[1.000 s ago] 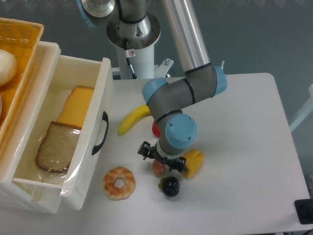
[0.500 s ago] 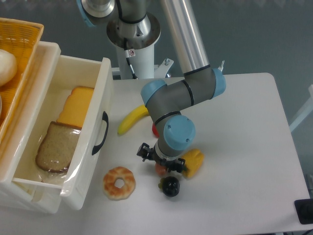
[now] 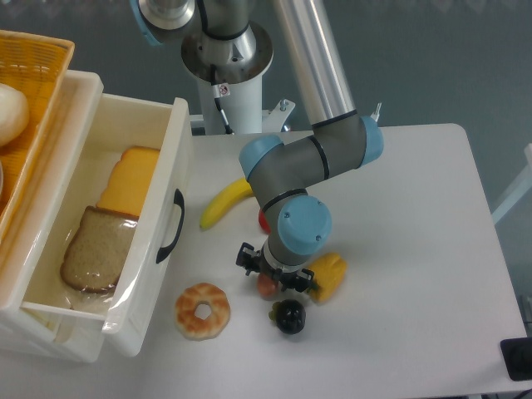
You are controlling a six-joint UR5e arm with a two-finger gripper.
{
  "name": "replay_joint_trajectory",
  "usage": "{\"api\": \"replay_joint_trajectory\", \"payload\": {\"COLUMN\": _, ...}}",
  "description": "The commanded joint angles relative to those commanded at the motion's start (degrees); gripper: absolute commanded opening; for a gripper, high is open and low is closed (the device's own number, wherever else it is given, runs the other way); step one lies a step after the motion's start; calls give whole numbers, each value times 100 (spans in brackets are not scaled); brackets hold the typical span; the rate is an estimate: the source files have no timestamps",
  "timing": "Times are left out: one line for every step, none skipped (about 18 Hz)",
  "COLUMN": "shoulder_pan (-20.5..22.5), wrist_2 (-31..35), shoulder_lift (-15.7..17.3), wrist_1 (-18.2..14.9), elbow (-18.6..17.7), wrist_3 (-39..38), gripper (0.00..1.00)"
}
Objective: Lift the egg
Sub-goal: 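Close the gripper fingers on the brown egg, then lift the held brown egg up off the table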
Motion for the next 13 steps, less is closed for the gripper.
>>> {"api": "replay_joint_trajectory", "payload": {"shoulder_pan": 0, "wrist_2": 9, "shoulder_lift": -9, "wrist_1": 0, "elbow": 0, "wrist_3": 0, "gripper": 69}}
{"api": "replay_joint_trajectory", "payload": {"shoulder_pan": 0, "wrist_2": 9, "shoulder_lift": -9, "wrist_1": 0, "elbow": 9, "wrist_3": 0, "gripper": 67}}
{"api": "replay_joint_trajectory", "payload": {"shoulder_pan": 0, "wrist_2": 9, "shoulder_lift": 0, "wrist_1": -9, "elbow": 9, "wrist_3": 0, "gripper": 62}}
{"api": "replay_joint_trajectory", "payload": {"shoulder_pan": 0, "wrist_2": 9, "shoulder_lift": 0, "wrist_1": -9, "elbow": 9, "wrist_3": 0, "gripper": 56}}
{"api": "replay_joint_trajectory", "payload": {"shoulder_pan": 0, "wrist_2": 9, "shoulder_lift": 0, "wrist_1": 0, "elbow": 9, "wrist_3": 0, "gripper": 50}}
{"api": "replay_joint_trajectory", "payload": {"shoulder_pan": 0, "wrist_2": 9, "shoulder_lift": 9, "wrist_1": -9, "elbow": 17, "wrist_3": 9, "gripper": 44}}
{"api": "replay_joint_trajectory", "payload": {"shoulder_pan": 0, "wrist_2": 0, "shoulder_lift": 26, "wrist_1": -9, "elbow": 44, "wrist_3": 9, "gripper": 33}}
{"api": "replay_joint_trajectory", "payload": {"shoulder_pan": 0, "wrist_2": 0, "shoulder_lift": 35, "wrist_1": -17, "elbow": 70, "wrist_3": 17, "gripper": 25}}
{"api": "replay_joint_trajectory", "payload": {"shoulder_pan": 0, "wrist_2": 0, "shoulder_lift": 35, "wrist_1": -18, "elbow": 70, "wrist_3": 18, "gripper": 20}}
{"api": "replay_joint_trajectory", "payload": {"shoulder_pan": 0, "wrist_2": -9, "shoulder_lift": 44, "wrist_1": -18, "elbow": 79, "wrist_3": 18, "gripper": 17}}
{"api": "replay_joint_trajectory", "payload": {"shoulder_pan": 9, "wrist_2": -9, "shoulder_lift": 44, "wrist_1": -18, "elbow": 88, "wrist_3": 35, "gripper": 17}}
{"api": "replay_joint_trajectory", "payload": {"shoulder_pan": 9, "wrist_2": -9, "shoulder_lift": 61, "wrist_1": -18, "elbow": 114, "wrist_3": 35, "gripper": 17}}
{"api": "replay_joint_trajectory", "payload": {"shoulder_pan": 9, "wrist_2": -9, "shoulder_lift": 96, "wrist_1": -18, "elbow": 158, "wrist_3": 61, "gripper": 17}}
